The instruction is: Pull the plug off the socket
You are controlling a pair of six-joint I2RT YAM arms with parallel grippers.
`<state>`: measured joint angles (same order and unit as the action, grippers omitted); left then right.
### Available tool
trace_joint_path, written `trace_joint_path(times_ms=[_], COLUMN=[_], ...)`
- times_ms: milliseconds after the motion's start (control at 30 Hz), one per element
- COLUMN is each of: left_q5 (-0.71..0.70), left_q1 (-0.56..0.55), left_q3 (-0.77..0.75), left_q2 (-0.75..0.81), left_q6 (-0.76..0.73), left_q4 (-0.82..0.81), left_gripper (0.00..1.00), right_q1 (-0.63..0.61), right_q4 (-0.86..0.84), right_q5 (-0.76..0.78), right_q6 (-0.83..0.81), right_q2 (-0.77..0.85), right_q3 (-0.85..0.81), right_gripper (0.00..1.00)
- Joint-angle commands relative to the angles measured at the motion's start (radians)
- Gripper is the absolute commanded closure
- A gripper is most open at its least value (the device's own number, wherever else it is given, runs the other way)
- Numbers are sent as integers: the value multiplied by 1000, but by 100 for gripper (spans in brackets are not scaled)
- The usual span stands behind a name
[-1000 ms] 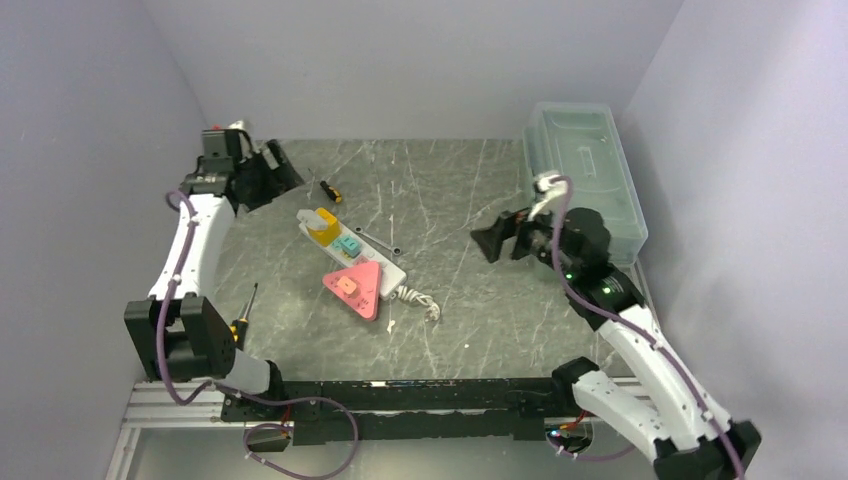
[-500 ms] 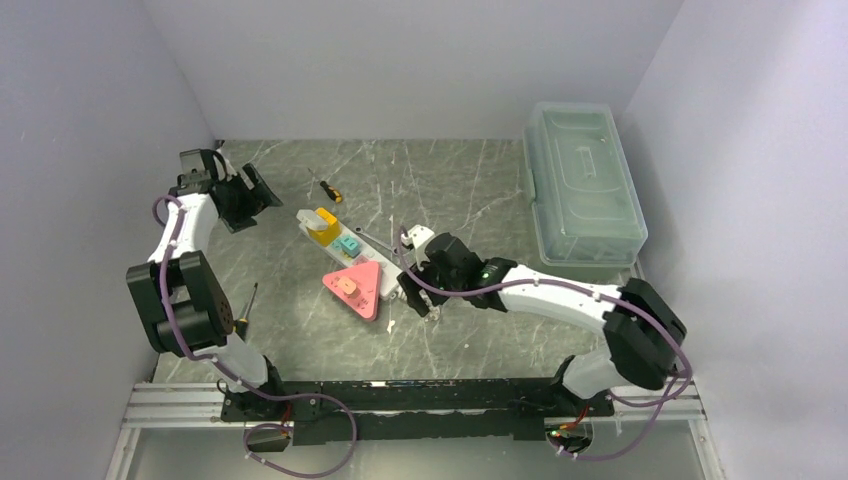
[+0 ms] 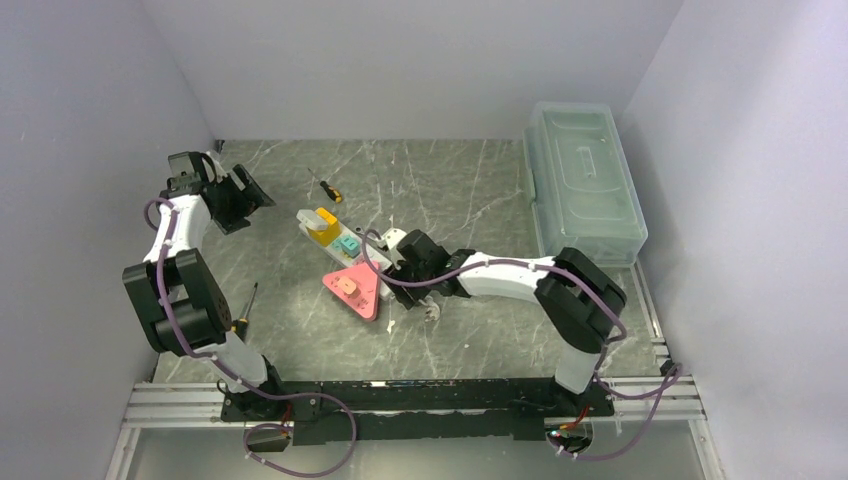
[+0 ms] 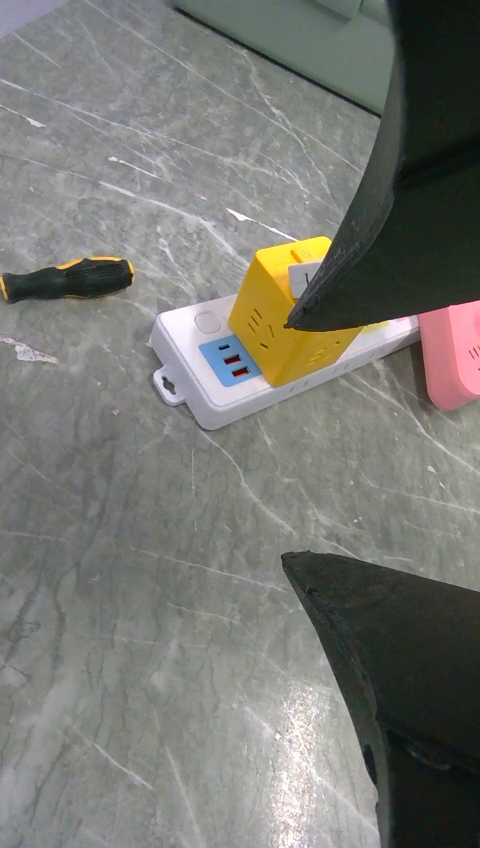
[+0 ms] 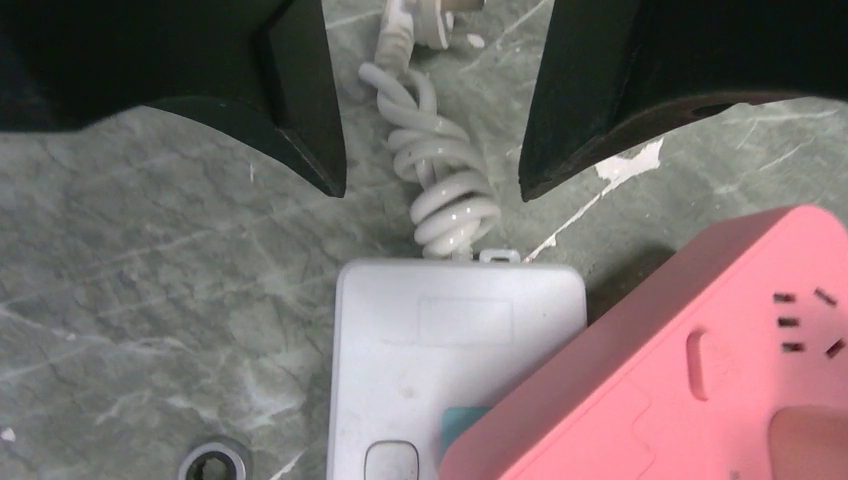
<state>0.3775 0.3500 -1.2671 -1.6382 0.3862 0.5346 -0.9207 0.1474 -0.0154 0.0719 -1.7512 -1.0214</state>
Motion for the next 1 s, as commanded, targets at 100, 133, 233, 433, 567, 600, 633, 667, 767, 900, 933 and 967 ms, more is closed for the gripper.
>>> trace_joint_path(times_ms=[100, 133, 233, 433, 567, 600, 633, 667, 767, 900, 933, 967], left_q5=[39, 40, 36, 64, 86, 93, 100, 106, 127, 197, 208, 214], left_q1=[-1, 0, -1, -10, -32, -44, -57, -72, -113, -128, -128, -129], left_q3=[-21, -21, -18, 2, 15, 20, 24, 28, 49, 85, 93, 99], left_q2=[5, 4, 5, 13, 27, 32, 39, 48, 82, 132, 143, 151], left_q6=[5, 6, 6, 21, 31, 35, 37, 36, 38, 66, 75, 81], left_q4=[-23, -22, -22, -39, -45, -50, -51, -50, -48, -77, -83, -90], left_gripper=[16, 16, 16, 16, 16, 16, 16, 17, 16, 15, 15, 15], right_q1=[-3, -5, -15, -48, -91, -102, -114, -127, -170, -186, -186, -188], right_q4=[-49, -50, -17, 46, 136, 151, 163, 175, 213, 284, 304, 320], right_q5=[-6, -2, 58, 203, 295, 302, 304, 303, 313, 342, 355, 370], right_q6=[-7, 5, 57, 230, 407, 443, 483, 518, 599, 639, 629, 610], right_q2=[-49, -45, -26, 117, 236, 266, 301, 326, 390, 472, 494, 511], right_q3=[-66, -60, -43, 100, 210, 237, 261, 281, 323, 319, 302, 279], right_gripper=[52, 62, 83, 93, 95, 95, 95, 94, 75, 37, 30, 25])
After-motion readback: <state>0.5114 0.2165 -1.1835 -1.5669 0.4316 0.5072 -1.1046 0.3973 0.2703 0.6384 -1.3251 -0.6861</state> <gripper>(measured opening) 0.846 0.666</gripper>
